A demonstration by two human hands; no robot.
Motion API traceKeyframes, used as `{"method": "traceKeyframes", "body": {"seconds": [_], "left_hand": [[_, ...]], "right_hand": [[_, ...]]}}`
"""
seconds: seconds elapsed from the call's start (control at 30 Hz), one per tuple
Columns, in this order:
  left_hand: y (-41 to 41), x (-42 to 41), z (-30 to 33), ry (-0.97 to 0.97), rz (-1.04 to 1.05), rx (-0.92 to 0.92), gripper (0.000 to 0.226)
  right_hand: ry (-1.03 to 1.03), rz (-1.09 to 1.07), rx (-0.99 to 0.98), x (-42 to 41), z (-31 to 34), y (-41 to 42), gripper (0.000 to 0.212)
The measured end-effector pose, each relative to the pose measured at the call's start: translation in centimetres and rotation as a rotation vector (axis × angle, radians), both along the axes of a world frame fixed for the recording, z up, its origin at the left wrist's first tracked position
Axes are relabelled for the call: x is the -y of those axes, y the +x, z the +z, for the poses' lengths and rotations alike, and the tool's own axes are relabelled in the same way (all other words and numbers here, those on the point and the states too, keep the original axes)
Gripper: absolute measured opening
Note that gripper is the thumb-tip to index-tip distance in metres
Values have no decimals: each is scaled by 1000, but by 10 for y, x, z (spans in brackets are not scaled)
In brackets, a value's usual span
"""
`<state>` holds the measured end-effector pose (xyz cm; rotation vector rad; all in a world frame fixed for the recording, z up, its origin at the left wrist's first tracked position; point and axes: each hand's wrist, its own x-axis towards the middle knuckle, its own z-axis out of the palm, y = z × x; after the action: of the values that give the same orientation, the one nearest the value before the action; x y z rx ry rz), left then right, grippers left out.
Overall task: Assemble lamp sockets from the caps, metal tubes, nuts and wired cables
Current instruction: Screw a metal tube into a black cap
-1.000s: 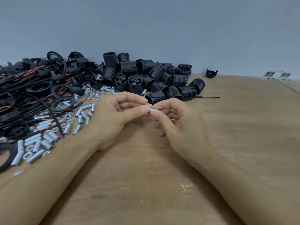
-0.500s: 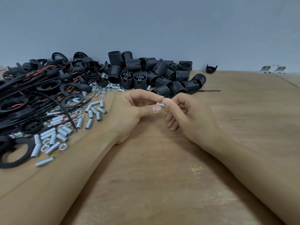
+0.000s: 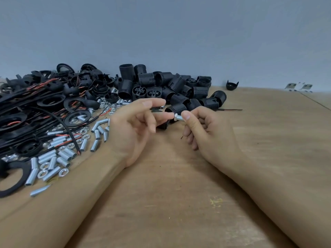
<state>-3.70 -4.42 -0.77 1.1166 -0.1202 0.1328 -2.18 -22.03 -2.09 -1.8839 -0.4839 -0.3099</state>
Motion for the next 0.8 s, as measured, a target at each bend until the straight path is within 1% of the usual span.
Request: {"method": "traceKeyframes", "body": {"seconds": [0.07, 0.13, 0.17, 0.3, 0.33, 0.43, 0.5, 0.57, 0.63, 0.67, 0.73, 0.77, 0.8], "left_hand": [[3, 2, -2, 62, 35, -1, 29], [3, 6, -5, 156, 8, 20, 35], [3, 7, -6, 168, -9, 33, 35], [2, 0, -2, 26, -10, 25, 32], [3, 0, -3, 25, 14, 13, 30], [2, 5, -7, 175, 65, 13, 31], [-2, 6, -7, 222, 6, 41, 31], [-5, 0, -3, 138, -37, 50, 28], [-6, -6, 0, 43, 3, 15, 30], [-5, -6, 0, 57, 44, 11, 30], [-4, -2, -2, 202, 82, 33, 30], [-5, 0, -3, 274, 52, 47, 34], [-6, 1, -3, 303, 3, 60, 37]], "right_hand": [[-35, 13, 9, -3, -1, 2, 27], [-63, 18, 19, -4, -2, 3, 26], [-56, 17, 19, -4, -2, 3, 25], [2, -8, 12, -4, -1, 4, 26], [9, -10, 10, -4, -1, 4, 26], [-25, -3, 49, -5, -2, 1, 24], [-32, -6, 55, -5, -2, -1, 24], [-11, -32, 45, -5, -1, 0, 25], [16, -49, 34, -3, -1, 1, 26], [27, -40, 35, -3, 0, 1, 26], [14, -15, 55, -4, 0, 1, 24], [-11, -15, 72, -5, -1, 0, 24], [-40, -24, 89, -6, -2, 0, 25]]}}
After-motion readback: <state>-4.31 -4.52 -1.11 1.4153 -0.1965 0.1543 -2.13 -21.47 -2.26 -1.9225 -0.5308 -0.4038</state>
